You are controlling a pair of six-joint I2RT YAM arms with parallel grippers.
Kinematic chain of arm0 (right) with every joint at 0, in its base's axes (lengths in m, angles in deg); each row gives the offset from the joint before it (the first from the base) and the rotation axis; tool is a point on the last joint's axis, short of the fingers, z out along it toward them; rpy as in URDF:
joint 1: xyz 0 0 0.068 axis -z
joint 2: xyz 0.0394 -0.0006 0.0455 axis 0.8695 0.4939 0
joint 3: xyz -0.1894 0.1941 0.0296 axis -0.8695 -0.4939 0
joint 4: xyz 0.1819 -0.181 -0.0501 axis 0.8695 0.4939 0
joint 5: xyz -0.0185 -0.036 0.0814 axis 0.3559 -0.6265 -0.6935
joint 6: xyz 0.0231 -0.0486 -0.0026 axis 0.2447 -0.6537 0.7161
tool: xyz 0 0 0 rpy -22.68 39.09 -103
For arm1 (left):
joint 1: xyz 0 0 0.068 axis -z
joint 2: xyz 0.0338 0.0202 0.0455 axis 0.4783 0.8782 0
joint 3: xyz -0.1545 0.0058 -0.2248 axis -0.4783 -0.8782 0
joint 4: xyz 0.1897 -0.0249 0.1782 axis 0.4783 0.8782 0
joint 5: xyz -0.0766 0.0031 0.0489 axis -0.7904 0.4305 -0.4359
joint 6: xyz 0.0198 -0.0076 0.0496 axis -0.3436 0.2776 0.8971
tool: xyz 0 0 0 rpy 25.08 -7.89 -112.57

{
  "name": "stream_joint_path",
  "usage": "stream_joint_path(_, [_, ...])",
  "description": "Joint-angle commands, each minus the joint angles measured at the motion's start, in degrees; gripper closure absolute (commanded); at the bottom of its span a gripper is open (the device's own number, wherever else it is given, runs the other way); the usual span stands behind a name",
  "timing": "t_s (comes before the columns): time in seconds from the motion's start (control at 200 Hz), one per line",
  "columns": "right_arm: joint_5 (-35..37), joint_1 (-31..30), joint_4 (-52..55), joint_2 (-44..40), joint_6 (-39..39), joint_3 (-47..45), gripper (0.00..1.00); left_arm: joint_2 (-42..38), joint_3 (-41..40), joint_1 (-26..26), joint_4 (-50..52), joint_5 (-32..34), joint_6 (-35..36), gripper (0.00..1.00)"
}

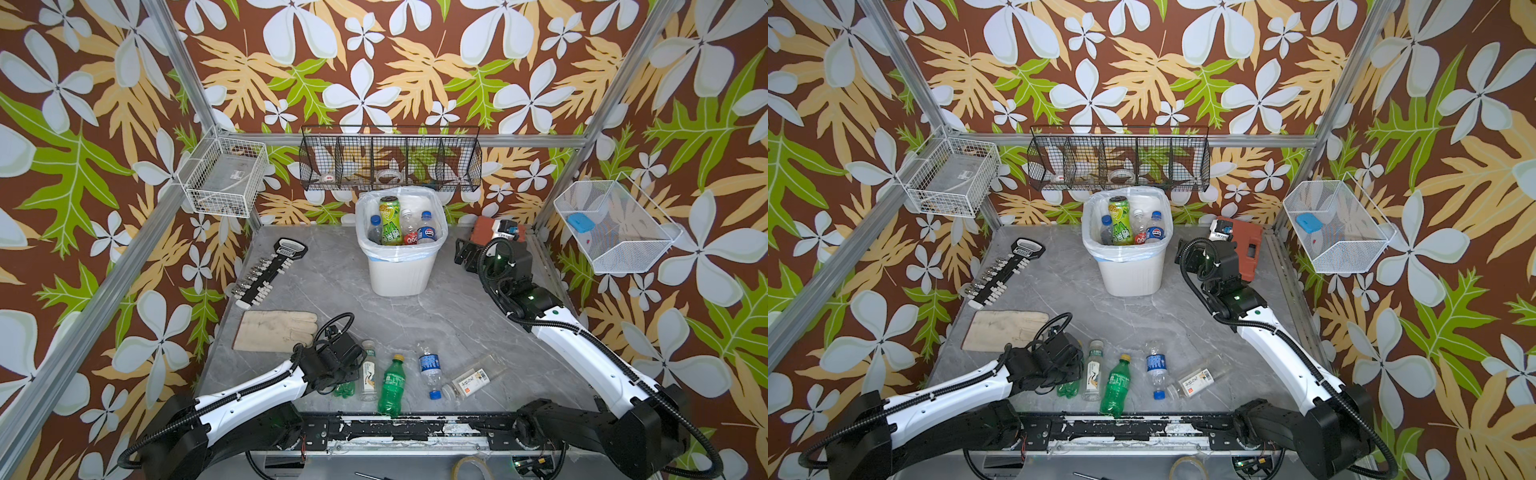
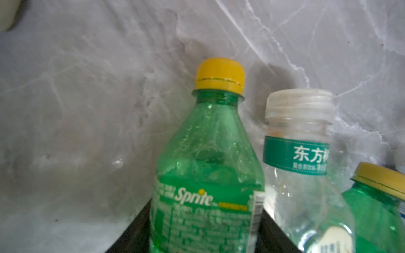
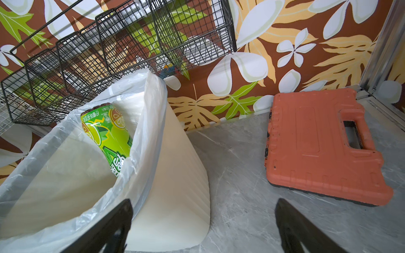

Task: Throw the plastic bottles in the bin
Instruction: Pick up the plastic bottle from the bottom-center of the table, then throw the plastic bottle into the trash bin.

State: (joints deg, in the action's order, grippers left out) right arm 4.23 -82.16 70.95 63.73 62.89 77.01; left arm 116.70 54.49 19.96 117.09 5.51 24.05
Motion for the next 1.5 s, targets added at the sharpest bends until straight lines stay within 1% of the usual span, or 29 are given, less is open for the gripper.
stream_joint_path(0.0, [0.2, 0.1, -1.2, -0.4, -0.3, -0.4, 0.01, -0.7, 0.0, 0.0, -1.4, 1.6, 0.0, 0.41])
stream_joint_path(0.14, [0.2, 0.1, -1.2, -0.5, 0.0, -0.7, 0.00, -4.4, 1.8, -0.7, 1.3, 5.4, 0.1, 0.42])
stream_joint_path(0.275, [0.2, 0.2, -1.6, -0.4, 0.1, -0.8, 0.00, -9.4, 5.5, -4.3, 1.0, 8.5, 3.5, 0.41])
stream_joint_path(0.38, [0.0, 0.3, -1.6, -0.4, 0.0, -0.6, 0.00, -12.0, 10.8, -7.6, -4.0, 10.6, 8.8, 0.39])
stream_joint_path(0.45, [0.0, 0.3, -1.6, -0.6, -0.1, -0.6, 0.00, -11.2, 15.1, -9.1, -9.7, 11.9, 13.0, 0.38])
stream_joint_path(0.515, [0.0, 0.3, -1.5, -0.8, -0.1, -0.6, 0.00, -8.5, 19.4, -10.1, -15.4, 11.9, 17.5, 0.37])
stream_joint_path(0.61, [0.3, 0.3, -1.1, -1.4, 0.0, -0.7, 0.00, -1.9, 27.9, -11.8, -21.3, 10.9, 23.5, 0.37])
stream_joint_path(0.745, [1.1, 0.3, 0.0, -2.8, -0.4, -1.3, 0.01, 8.1, 40.5, -14.5, -26.0, 6.1, 30.0, 0.37])
stream_joint_path(0.851, [1.5, 0.4, 0.4, -3.8, -0.4, -2.0, 0.00, 15.8, 50.3, -17.0, -26.8, 3.0, 33.7, 0.36])
stream_joint_path(0.936, [1.8, 0.4, 0.8, -4.4, -0.3, -2.4, 0.00, 22.2, 57.8, -18.9, -26.7, -0.5, 34.9, 0.37])
stream_joint_path(1.091, [2.3, 0.4, 1.2, -5.1, -0.2, -2.8, 0.01, 32.4, 68.7, -19.7, -23.5, -2.5, 36.4, 0.37])
stream_joint_path(1.176, [2.6, 0.4, 1.5, -5.2, -0.4, -2.7, 0.00, 36.1, 72.0, -19.9, -21.9, -3.4, 36.7, 0.37])
stream_joint_path(1.271, [2.7, 0.4, 1.8, -5.1, -0.5, -2.5, 0.00, 38.2, 73.7, -20.1, -21.1, -3.7, 36.9, 0.37])
stream_joint_path(1.496, [2.8, 0.5, 1.6, -4.8, -0.7, -2.4, 0.00, 38.9, 73.6, -20.8, -21.3, -3.4, 37.0, 0.37])
